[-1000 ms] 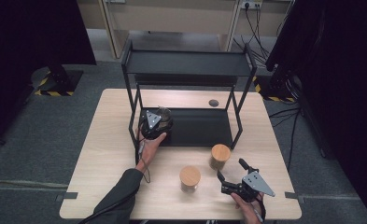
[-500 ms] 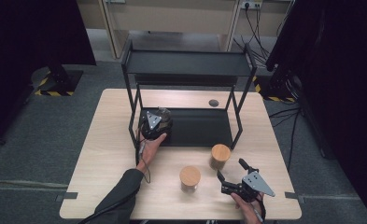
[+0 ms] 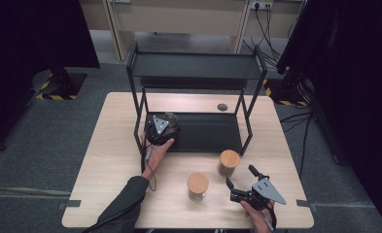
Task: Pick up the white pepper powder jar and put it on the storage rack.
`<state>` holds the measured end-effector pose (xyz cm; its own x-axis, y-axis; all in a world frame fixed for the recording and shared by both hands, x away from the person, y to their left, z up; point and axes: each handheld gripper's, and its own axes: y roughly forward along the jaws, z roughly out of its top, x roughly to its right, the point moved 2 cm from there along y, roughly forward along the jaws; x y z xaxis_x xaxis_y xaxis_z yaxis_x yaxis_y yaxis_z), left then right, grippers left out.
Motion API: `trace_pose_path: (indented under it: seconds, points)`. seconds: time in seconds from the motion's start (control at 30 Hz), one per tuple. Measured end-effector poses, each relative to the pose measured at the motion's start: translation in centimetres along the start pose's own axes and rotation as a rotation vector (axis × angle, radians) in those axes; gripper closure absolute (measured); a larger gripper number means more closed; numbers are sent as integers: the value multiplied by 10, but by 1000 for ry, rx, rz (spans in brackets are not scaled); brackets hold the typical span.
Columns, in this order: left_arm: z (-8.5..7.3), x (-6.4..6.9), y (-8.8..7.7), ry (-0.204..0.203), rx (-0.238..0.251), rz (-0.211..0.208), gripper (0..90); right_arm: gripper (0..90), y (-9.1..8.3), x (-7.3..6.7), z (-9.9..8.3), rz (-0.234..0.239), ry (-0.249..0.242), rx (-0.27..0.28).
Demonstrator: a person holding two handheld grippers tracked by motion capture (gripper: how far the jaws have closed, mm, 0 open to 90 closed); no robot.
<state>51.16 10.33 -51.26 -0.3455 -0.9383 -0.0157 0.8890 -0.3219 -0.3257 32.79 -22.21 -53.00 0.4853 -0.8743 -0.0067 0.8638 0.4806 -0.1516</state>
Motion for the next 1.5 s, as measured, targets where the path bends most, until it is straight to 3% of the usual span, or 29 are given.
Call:
trace_pose_path:
  seconds: [0.27,1.03,1.5]
  points:
    - [2,2,-4,-4,-8,-1,40,29,0,0,0,1,-2,0]
    - [-3,3,-20,-17,18,-25,25,29,0,0,0,1,-3,0]
    - [-10,11,-33,-19,45,-49,25,29,0,0,0,0,-5,-1]
